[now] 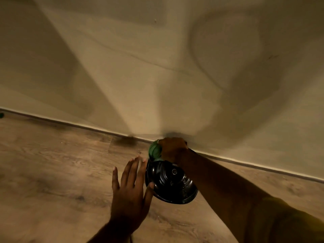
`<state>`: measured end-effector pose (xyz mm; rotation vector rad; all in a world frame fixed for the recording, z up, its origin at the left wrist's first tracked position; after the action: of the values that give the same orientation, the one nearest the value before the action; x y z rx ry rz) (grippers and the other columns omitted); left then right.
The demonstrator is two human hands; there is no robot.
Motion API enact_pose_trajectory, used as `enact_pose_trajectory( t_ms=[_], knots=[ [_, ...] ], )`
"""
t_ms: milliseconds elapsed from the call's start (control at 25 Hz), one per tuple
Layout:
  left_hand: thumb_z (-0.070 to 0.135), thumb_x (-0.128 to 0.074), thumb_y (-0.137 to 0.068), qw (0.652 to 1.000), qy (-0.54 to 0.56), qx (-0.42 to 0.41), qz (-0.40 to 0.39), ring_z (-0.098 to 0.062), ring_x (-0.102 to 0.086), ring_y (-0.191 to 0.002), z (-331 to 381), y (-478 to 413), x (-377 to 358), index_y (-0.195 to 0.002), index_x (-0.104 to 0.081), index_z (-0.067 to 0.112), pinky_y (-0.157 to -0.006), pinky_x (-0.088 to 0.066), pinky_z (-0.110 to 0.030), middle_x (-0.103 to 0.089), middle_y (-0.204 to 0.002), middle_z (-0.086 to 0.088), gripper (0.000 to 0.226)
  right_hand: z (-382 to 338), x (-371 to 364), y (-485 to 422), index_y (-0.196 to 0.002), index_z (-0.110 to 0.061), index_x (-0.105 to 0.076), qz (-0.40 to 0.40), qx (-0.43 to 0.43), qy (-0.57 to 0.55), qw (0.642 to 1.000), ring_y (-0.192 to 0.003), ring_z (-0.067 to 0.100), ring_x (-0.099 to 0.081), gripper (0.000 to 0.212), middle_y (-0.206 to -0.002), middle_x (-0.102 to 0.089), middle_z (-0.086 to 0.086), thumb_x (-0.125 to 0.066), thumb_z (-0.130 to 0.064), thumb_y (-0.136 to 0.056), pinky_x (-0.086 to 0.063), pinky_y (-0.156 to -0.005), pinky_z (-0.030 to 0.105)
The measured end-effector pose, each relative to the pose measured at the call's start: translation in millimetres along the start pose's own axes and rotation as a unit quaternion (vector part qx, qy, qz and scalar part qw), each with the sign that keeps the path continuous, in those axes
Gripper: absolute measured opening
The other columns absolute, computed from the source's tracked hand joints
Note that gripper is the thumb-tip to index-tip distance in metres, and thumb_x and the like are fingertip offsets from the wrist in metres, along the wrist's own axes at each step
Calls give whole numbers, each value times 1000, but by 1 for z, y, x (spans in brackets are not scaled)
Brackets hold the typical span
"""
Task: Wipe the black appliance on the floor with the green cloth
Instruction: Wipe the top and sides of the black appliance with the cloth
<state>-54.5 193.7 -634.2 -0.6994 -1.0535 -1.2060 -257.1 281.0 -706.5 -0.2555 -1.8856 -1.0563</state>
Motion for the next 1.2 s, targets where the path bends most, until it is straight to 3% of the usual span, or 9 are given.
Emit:
enact_pose_trajectory(
  t_ms=[80,200,440,680,760,880,960,1040,1200],
  knots=[
    [49,-28,-96,1000,5,9,15,-23,-28,-143,0,-2,3,-148,-30,19,-112,-19,-66,-35,-155,-7,60,13,2,5,-126,-24,-53,63,-21,2,998,-111,36,-57,40,-127,-60,9,-50,-29,-86,-45,-90,43],
    [46,-32,-95,999,9,12,33,-24,-30,-142,2,-6,8,-147,-31,18,-111,-20,-67,-37,-153,-9,59,9,-1,4,-129,-21,-51,41,-29,87,995,-113,37,-54,38,-129,-56,13,-44,-29,-93,-45,-91,47],
    [36,-35,-93,999,-10,11,43,-29,-30,-142,-8,5,12,-146,-30,15,-111,-18,-68,-34,-154,-12,58,-57,-57,38,-132,-18,-46,-37,145,161,976,-121,47,-40,39,-137,-40,19,-48,-28,-94,-45,-89,58],
    [35,-34,-94,999,9,17,34,-28,-28,-143,1,14,6,-148,-28,17,-112,-17,-67,-33,-155,-10,57,-18,-123,130,-117,-20,-61,-56,292,127,946,-121,34,-46,27,-130,-53,10,-53,-25,-92,-47,-93,49],
    [35,-33,-95,999,23,16,33,-27,-25,-145,6,15,3,-149,-26,19,-113,-14,-65,-30,-156,-8,57,11,-124,144,-120,-24,-61,43,236,44,970,-116,31,-55,32,-126,-59,7,-54,-27,-90,-55,-85,45],
    [37,-32,-96,999,33,10,26,-25,-22,-146,14,16,-1,-150,-26,19,-114,-12,-64,-29,-157,-7,57,53,-106,135,-134,-24,-50,173,25,-55,983,-110,40,-56,55,-133,-55,13,-63,-19,-80,-58,-67,46],
    [38,-31,-97,999,36,0,25,-23,-21,-146,19,18,-3,-150,-24,20,-114,-12,-64,-28,-158,-6,57,71,-93,116,-139,-26,-41,183,-70,-102,975,-117,38,-46,62,-141,-46,10,-59,-17,-81,-55,-76,45],
    [39,-30,-97,999,34,-8,25,-23,-21,-146,22,20,-4,-151,-24,20,-114,-11,-63,-27,-158,-6,58,78,-93,104,-143,-27,-35,144,-88,-125,978,-122,37,-38,61,-146,-39,9,-53,-20,-85,-48,-90,45],
    [40,-28,-97,999,22,-10,20,-25,-24,-145,26,20,-5,-150,-26,18,-113,-13,-65,-30,-157,-8,57,71,-125,126,-140,-26,-39,144,-53,-122,981,-117,37,-41,60,-145,-40,9,-56,-20,-83,-50,-84,45]
  ],
)
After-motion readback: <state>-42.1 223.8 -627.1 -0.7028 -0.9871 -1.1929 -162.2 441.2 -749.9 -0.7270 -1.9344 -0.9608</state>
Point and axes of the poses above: each hand's wrist, its own y-axis away from the middle knuckle, its own x-axis out of the back of the hand, z = x × y, the point moved 1 cm from there along -y, towards the middle knuckle
